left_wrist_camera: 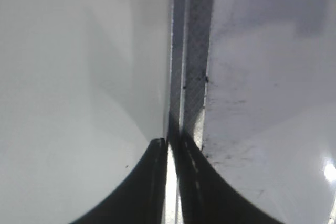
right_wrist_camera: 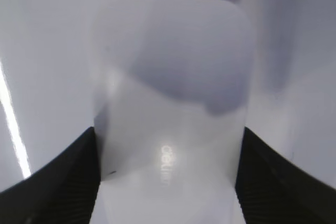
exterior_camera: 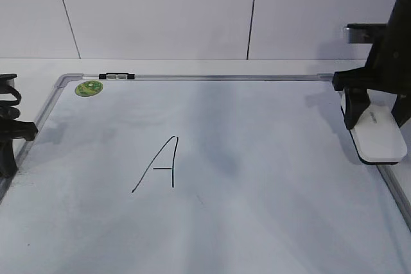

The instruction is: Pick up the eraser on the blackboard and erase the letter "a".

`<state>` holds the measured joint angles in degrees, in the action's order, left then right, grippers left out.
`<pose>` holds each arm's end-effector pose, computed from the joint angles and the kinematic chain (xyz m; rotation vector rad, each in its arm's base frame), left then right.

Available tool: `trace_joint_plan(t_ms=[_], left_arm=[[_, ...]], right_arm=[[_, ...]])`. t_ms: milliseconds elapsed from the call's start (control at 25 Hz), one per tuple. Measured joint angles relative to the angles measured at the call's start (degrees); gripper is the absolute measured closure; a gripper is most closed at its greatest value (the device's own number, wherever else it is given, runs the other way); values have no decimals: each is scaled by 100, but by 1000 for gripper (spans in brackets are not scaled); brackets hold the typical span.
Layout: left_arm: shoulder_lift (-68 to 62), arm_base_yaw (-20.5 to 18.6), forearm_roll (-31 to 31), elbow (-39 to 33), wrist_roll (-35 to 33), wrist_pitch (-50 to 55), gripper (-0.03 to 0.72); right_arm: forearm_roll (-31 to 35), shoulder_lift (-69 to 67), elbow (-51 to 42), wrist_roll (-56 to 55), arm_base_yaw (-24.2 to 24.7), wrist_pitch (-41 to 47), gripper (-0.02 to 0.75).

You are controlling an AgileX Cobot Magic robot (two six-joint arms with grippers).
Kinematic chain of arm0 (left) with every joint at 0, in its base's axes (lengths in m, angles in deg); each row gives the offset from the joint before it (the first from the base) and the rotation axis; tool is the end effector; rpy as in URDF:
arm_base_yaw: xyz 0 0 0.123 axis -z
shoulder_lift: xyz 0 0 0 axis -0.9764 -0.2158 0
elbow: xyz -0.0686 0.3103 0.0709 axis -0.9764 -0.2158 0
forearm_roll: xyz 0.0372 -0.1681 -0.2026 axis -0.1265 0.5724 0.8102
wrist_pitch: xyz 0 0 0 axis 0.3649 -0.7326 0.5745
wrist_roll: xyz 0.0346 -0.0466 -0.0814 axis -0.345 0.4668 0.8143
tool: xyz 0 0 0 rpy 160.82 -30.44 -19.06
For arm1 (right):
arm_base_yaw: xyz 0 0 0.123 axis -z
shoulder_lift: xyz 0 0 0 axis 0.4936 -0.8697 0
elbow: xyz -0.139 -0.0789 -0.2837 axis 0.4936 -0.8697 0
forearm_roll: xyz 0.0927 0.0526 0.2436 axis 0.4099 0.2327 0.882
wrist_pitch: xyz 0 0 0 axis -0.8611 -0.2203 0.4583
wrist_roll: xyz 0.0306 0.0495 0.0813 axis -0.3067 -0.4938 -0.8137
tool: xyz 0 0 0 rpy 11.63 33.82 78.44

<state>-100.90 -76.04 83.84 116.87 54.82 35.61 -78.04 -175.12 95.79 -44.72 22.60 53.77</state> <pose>0.3548 -0.0162 0.1746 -0.1092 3.0997 -0.1124 0.3952 0.0458 0.2597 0.0530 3.0998 -0.0308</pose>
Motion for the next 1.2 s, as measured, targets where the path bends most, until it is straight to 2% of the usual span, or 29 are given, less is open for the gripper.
trace_joint_plan(t_ms=[1200], left_arm=[[0,0,53,0,0,0,617]], right_arm=[[-43,-462,69,11,0,-132,177]])
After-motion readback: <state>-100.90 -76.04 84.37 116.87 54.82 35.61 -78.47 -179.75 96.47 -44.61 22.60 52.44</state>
